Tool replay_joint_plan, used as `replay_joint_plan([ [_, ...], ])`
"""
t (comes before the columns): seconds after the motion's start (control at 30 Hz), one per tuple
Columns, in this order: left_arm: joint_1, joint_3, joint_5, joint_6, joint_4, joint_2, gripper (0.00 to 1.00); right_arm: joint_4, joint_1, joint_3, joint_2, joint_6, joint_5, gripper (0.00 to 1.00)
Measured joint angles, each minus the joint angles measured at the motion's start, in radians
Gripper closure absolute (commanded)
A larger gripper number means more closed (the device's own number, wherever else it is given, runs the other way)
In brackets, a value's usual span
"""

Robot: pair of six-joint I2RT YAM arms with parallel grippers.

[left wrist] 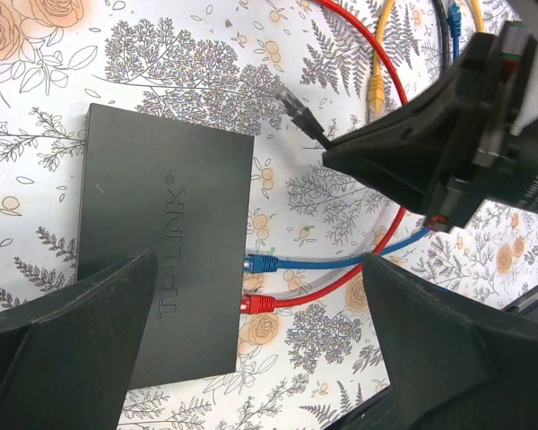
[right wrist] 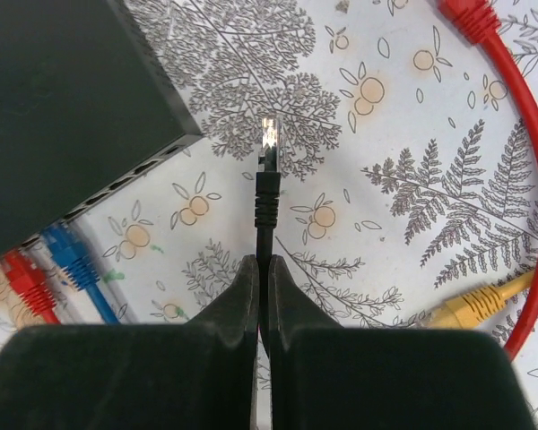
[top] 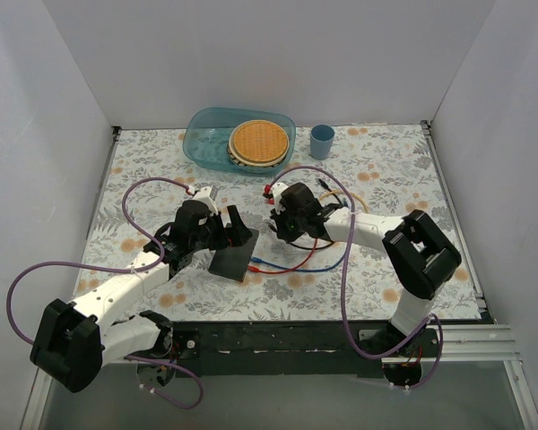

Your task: Insert the plug into the switch port

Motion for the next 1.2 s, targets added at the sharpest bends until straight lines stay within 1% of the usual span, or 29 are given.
replay_joint_plan([
  [0.3, 0.000, 0.000, 0.031, -0.019, 0.028, 0.009, 0.02, 0.063, 0.000, -0.117, -0.171, -0.052, -0.115, 0.99],
  [0.63, 0.000, 0.000, 0.118, -0.053, 0.123, 0.061, 0.14, 0.103, 0.000, -0.180, -0.298, -0.096, -0.280, 0.99],
  [0.73, 0.000, -0.002, 0.143, -0.065, 0.164, 0.066, 0.20, 0.103, 0.000, -0.181, -0.313, -0.099, -0.315, 0.99],
  [0.77, 0.000, -0.003, 0.154, -0.071, 0.179, 0.070, 0.26, 0.103, 0.000, -0.181, -0.317, -0.099, -0.324, 0.99],
  [0.97, 0.000, -0.008, 0.213, -0.094, 0.251, 0.107, 0.37, 0.104, 0.001, -0.184, -0.322, -0.100, -0.356, 0.99],
  [1.0, 0.000, -0.010, 0.217, -0.097, 0.259, 0.110, 0.43, 0.104, 0.001, -0.185, -0.323, -0.100, -0.357, 0.99],
  [1.07, 0.000, -0.016, 0.230, -0.103, 0.269, 0.113, 0.49, 0.106, 0.001, -0.190, -0.326, -0.100, -0.359, 0.99],
  [1.1, 0.000, -0.017, 0.235, -0.106, 0.275, 0.115, 0.55, 0.105, 0.001, -0.192, -0.328, -0.100, -0.359, 0.99],
  [1.2, 0.000, -0.018, 0.251, -0.109, 0.287, 0.124, 0.57, 0.106, 0.001, -0.193, -0.334, -0.098, -0.359, 0.99],
])
